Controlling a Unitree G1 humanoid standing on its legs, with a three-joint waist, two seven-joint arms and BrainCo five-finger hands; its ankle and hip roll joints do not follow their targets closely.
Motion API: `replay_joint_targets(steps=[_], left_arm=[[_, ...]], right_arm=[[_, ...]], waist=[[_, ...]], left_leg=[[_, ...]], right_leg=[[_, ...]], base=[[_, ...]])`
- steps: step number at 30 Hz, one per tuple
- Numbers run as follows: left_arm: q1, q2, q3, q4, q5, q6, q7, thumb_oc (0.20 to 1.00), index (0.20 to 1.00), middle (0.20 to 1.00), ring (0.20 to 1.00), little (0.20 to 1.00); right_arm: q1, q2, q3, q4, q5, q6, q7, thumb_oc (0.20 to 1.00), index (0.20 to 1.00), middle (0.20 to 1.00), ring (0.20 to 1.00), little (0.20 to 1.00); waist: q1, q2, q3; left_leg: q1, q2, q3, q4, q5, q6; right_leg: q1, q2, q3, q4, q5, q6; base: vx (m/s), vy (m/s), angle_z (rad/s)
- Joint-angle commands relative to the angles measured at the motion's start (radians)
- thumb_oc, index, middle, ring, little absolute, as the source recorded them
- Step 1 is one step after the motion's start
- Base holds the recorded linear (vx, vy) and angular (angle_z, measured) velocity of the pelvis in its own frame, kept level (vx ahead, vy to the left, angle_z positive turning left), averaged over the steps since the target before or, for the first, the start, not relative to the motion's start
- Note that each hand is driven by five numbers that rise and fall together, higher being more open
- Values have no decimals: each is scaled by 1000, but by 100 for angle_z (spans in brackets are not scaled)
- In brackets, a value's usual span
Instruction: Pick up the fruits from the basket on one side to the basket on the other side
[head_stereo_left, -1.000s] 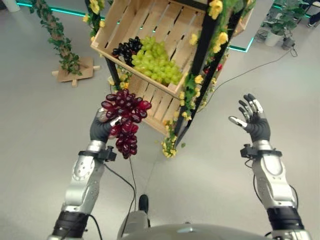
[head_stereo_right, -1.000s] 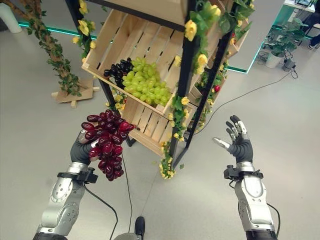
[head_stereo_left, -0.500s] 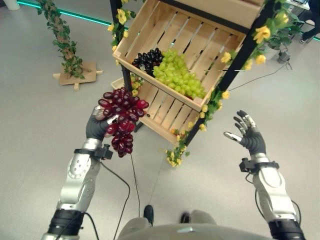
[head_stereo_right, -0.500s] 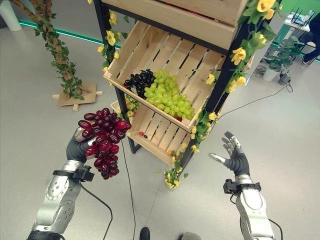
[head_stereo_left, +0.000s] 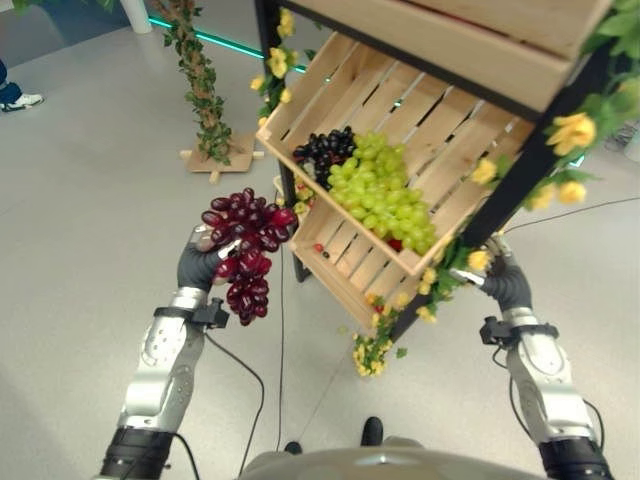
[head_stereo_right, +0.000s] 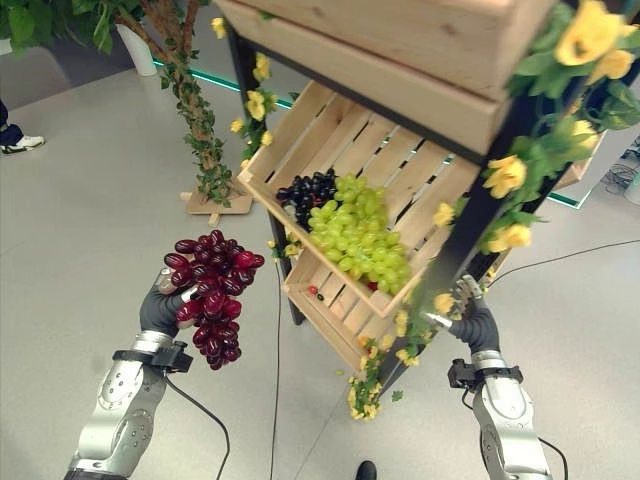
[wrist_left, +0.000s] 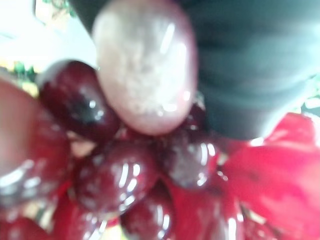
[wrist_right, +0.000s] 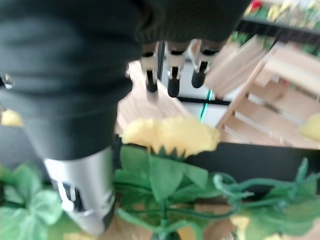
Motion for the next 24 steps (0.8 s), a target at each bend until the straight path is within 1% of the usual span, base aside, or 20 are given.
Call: replay_joint_targets(steps=[1,2,3,4,5,6,7,8,9,10,11,13,14,19,24], left_arm=[[-71,14,10,-81,-25,-60,-11,200,200,200,200,200],[-67,11,14,-87,-24,-59,-7,200,200,200,200,200],[-66,11,15,-87,-23,-58,-7,200,200,200,200,200],[-56,13,20,-96,-17,-63,-1,200,200,200,200,200],[-56,12,20,-96,-17,-63,0,200,200,200,200,200],[-55,21,23,-98,0,-70,7,200,200,200,200,200],[-56,21,23,-98,1,-70,8,200,200,200,200,200],[-46,32,30,-103,4,-72,6,200,200,200,200,200],[-54,35,23,-99,5,-71,4,200,200,200,200,200],[-67,43,18,-102,17,-70,7,200,200,200,200,200],[-75,51,22,-109,21,-73,6,200,200,200,200,200],[-81,65,23,-113,34,-75,6,200,200,200,200,200],[-96,82,22,-117,52,-75,11,200,200,200,200,200],[-123,101,25,-109,71,-74,21,200,200,200,200,200],[-159,139,55,-113,94,-79,39,200,200,200,200,200]], right_arm=[[-77,-44,-87,-35,59,-54,-46,1000,1000,1000,1000,1000],[-88,-49,-84,-24,52,-52,-56,1000,1000,1000,1000,1000],[-88,-50,-83,-23,52,-52,-56,1000,1000,1000,1000,1000],[-98,-52,-76,-11,53,-56,-56,1000,1000,1000,1000,1000],[-98,-52,-75,-10,53,-56,-56,1000,1000,1000,1000,1000],[-109,-60,-63,0,49,-60,-56,1000,1000,1000,1000,1000],[-111,-60,-63,2,49,-61,-56,1000,1000,1000,1000,1000],[-120,-62,-54,6,43,-54,-52,1000,1000,1000,1000,1000],[-113,-58,-52,7,45,-55,-47,1000,1000,1000,1000,1000],[-110,-59,-49,18,32,-52,-50,1000,1000,1000,1000,1000],[-110,-57,-55,26,29,-51,-52,1000,1000,1000,1000,1000],[-105,-43,-61,25,40,-46,-48,1000,1000,1000,1000,1000],[-102,-41,-55,28,32,-40,-42,1000,1000,1000,1000,1000],[-87,-33,-50,29,25,-26,-33,1000,1000,1000,1000,1000],[-74,-34,-55,32,17,-19,-27,1000,1000,1000,1000,1000]], waist=[[6,-10,35],[10,-3,32],[11,-4,31],[22,15,19],[22,14,18],[32,24,17],[31,24,17],[28,25,15],[23,28,10],[20,27,6],[18,22,1],[10,16,-16],[6,11,-28],[-1,3,-51],[-6,-3,-65]], left_leg=[[-37,48,0,58,104,-70],[-50,68,-2,-52,72,-46],[-44,68,1,-60,74,-46],[-32,86,-44,-253,99,-34],[-23,86,-43,-271,107,-35],[-33,78,-94,-327,150,-40],[-32,78,-95,-330,152,-41],[-28,76,-103,-302,129,-34],[-21,76,-86,-314,129,-36],[-14,67,-90,-312,122,-35],[-5,60,-89,-312,112,-30],[22,52,-66,-328,96,-20],[45,46,-54,-339,81,-5],[87,47,-20,-380,75,7],[109,44,-7,-389,61,18]], right_leg=[[45,-27,-26,-31,-91,70],[51,-23,-23,-43,-95,80],[52,-24,-21,-43,-96,80],[53,-7,-4,-39,-104,92],[53,-7,-3,-38,-105,91],[62,3,20,-25,-118,90],[61,3,19,-23,-119,90],[60,4,35,1,-137,87],[62,2,33,3,-135,89],[61,-3,32,7,-130,92],[63,-7,38,10,-131,95],[67,-14,43,13,-129,99],[68,-19,56,18,-130,103],[77,-27,73,6,-124,116],[82,-33,86,7,-125,127]], base=[[87,-76,-8],[96,-78,-1],[191,9,-3],[131,28,1],[193,40,-20],[75,2,-28],[108,20,-26],[69,35,-36],[98,64,-46],[95,79,-62],[122,75,-59],[153,104,-32],[150,133,-14],[78,70,-17],[72,50,-17]])
